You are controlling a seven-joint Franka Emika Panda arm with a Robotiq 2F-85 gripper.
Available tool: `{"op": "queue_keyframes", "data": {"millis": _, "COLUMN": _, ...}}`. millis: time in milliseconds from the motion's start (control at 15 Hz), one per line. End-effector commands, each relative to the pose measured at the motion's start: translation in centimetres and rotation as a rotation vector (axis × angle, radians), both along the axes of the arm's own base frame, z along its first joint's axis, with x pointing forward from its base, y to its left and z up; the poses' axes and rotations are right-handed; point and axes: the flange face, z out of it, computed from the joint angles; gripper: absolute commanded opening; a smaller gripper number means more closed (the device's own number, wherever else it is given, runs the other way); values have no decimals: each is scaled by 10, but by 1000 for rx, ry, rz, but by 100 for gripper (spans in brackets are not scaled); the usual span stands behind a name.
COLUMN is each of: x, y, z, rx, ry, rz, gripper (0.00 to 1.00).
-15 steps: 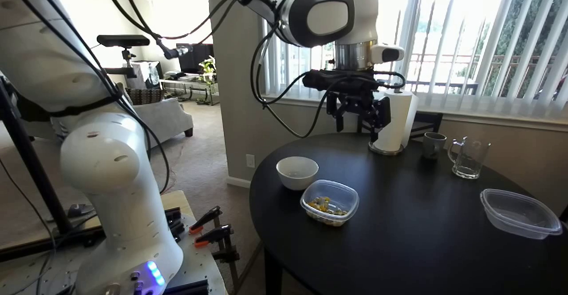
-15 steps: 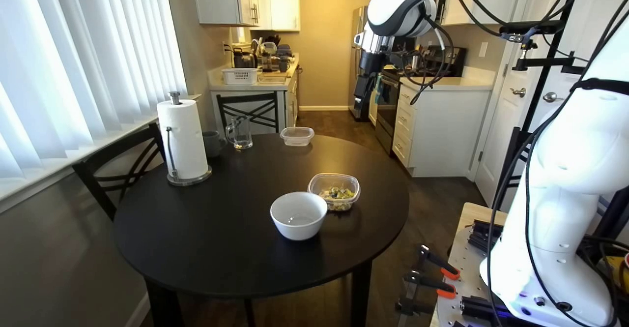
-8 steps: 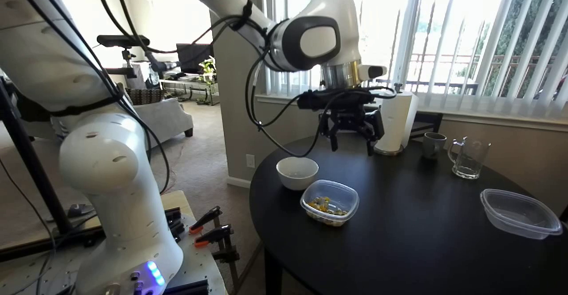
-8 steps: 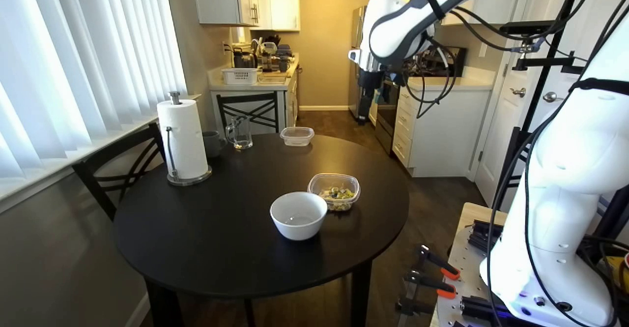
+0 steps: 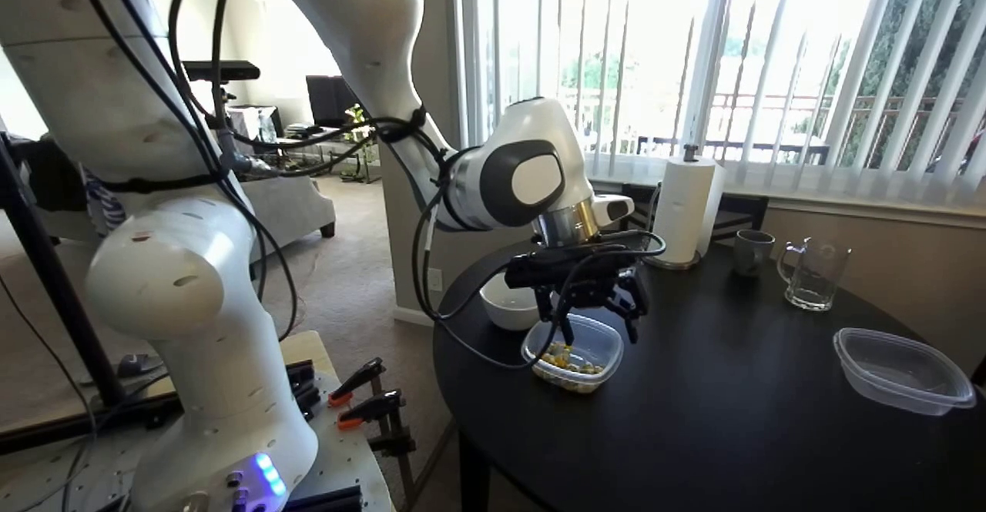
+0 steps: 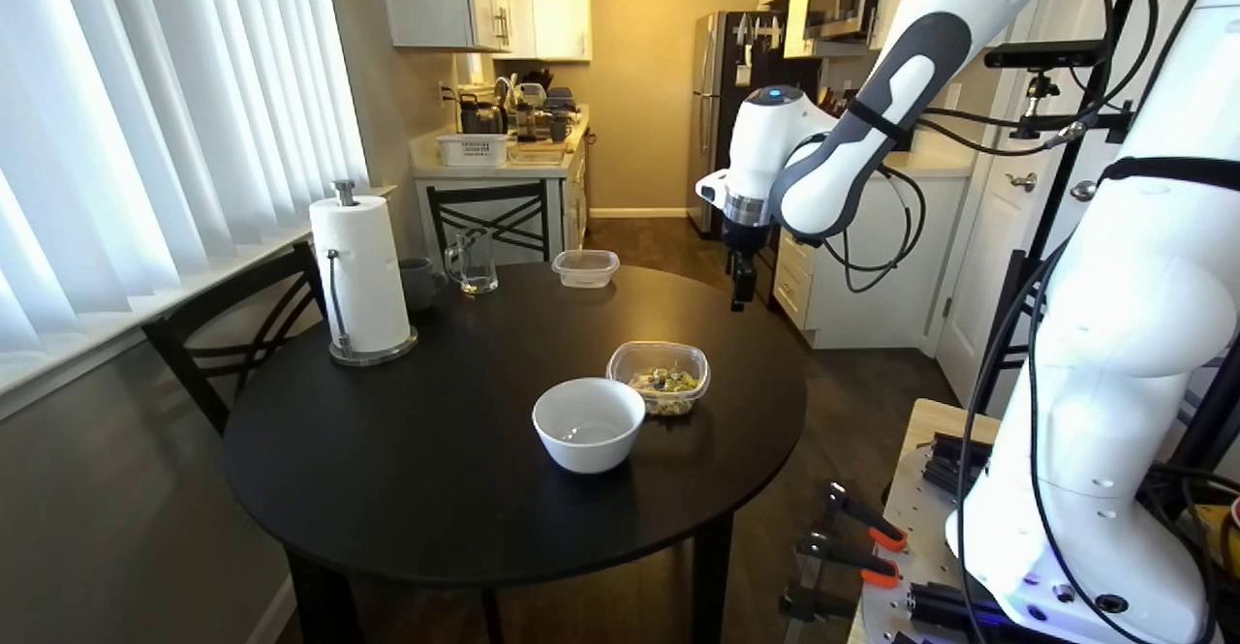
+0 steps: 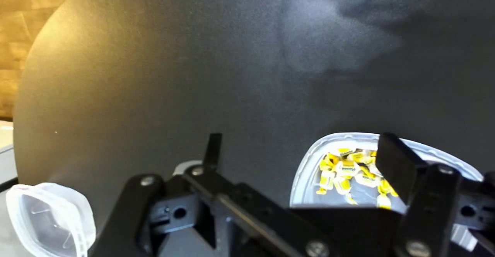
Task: Pour the contents from the clear bowl into the white bowl.
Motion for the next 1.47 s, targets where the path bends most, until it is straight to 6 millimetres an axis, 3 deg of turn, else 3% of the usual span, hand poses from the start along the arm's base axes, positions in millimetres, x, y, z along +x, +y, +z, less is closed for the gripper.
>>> {"op": "queue_keyframes", "data": {"millis": 0, "x": -12, "y": 25, "z": -12, "rx": 43, "ry": 12, "rz": 124, "gripper": 100}}
{"op": "queue_keyframes", "data": {"millis": 133, "x": -13, "y": 41, "z": -17, "rx": 56, "ry": 34, "rz": 159, "gripper": 100}}
{"op": "queue_keyframes", "data": {"millis": 200, "x": -8, "y": 28, "z": -16, "rx": 41, "ry": 35, "rz": 106, "gripper": 100}}
{"op": "queue_keyframes", "data": {"millis": 333, "x": -8, "y": 40, "z": -19, "rx": 49, "ry": 44, "rz": 131, "gripper": 100}}
{"op": "queue_keyframes", "data": {"millis": 533, "x": -7, "y": 41, "z": -19, "rx": 49, "ry": 45, "rz": 135, "gripper": 100}}
{"op": "queue_keyframes", "data": {"millis": 867, "x": -14, "y": 91, "z": -13, "rx": 75, "ry": 17, "rz": 175, "gripper": 100}}
{"op": "queue_keyframes", "data": {"millis": 1067, "x": -14, "y": 118, "z": -20, "rx": 141, "ry": 16, "rz": 178, "gripper": 100}}
{"op": "queue_keyframes", "data": {"millis": 1400, "x": -3, "y": 136, "z": -34, "rx": 277, "ry": 0, "rz": 113, "gripper": 100}}
